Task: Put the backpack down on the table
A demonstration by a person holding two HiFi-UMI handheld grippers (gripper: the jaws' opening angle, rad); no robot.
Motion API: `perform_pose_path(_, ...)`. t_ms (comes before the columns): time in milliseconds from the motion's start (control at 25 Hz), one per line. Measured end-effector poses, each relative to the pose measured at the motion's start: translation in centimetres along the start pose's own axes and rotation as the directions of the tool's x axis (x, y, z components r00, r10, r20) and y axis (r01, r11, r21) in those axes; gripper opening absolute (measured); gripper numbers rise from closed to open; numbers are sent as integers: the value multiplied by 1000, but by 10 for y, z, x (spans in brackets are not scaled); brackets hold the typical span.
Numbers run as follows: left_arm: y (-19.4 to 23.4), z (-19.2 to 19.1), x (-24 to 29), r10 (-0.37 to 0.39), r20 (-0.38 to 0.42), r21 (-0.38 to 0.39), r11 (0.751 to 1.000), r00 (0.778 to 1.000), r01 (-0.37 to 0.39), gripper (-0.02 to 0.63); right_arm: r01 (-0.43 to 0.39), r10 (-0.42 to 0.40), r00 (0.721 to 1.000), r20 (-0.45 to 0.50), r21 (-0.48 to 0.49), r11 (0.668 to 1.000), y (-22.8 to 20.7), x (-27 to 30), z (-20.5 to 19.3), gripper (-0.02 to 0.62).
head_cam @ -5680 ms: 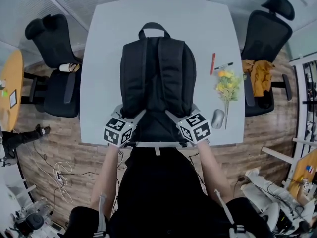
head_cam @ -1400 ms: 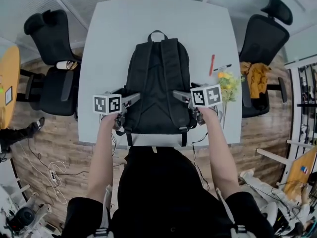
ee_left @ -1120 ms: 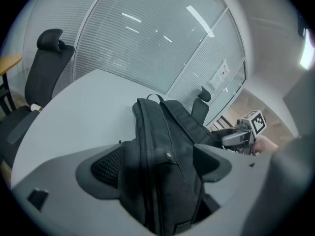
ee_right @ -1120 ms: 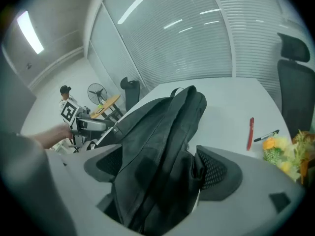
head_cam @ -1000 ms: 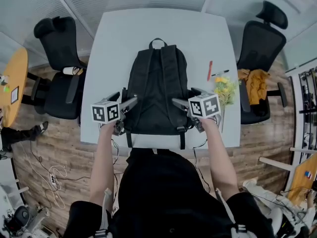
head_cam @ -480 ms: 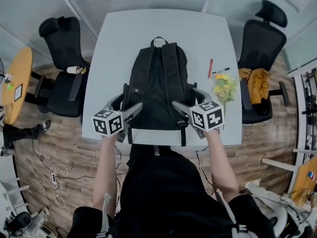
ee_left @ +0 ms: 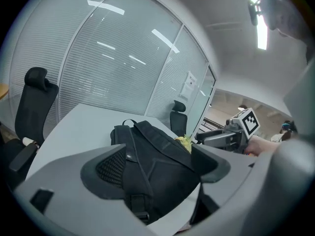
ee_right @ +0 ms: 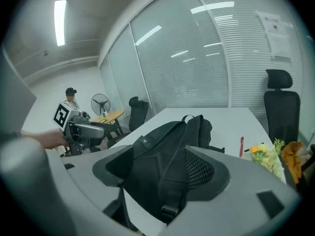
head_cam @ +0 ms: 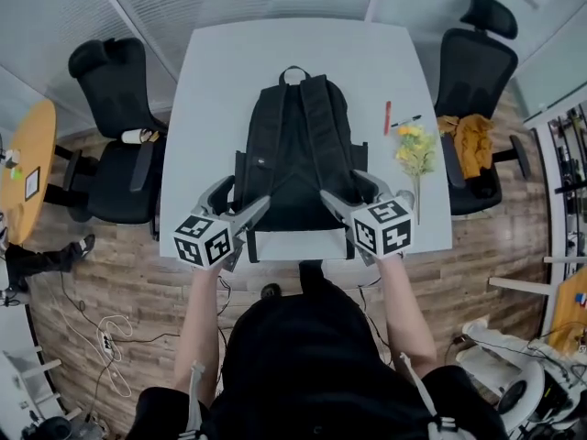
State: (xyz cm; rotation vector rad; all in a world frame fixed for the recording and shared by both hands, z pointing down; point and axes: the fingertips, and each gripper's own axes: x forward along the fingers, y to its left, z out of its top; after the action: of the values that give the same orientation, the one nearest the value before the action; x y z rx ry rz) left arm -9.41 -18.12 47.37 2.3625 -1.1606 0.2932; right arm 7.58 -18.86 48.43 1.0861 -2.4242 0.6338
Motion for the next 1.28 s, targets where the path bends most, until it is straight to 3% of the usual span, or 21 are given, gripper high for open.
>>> perform_pose_path(440,-15,-13,-87,-31,110,70,997,993,24,280,94,-84,984,159,-56,994,98,-45,0,218)
perform_pose_path(720,-35,-22,-134,-76,148,171,984,986,51,135,123,-105,970,217,-71,990,157,-64,-14,169)
perform_pose_path(1280,-68,-27,-192,-127,186,262,962,974,75,20,160,-131,939,319,-65,985,221,-106,-19,92)
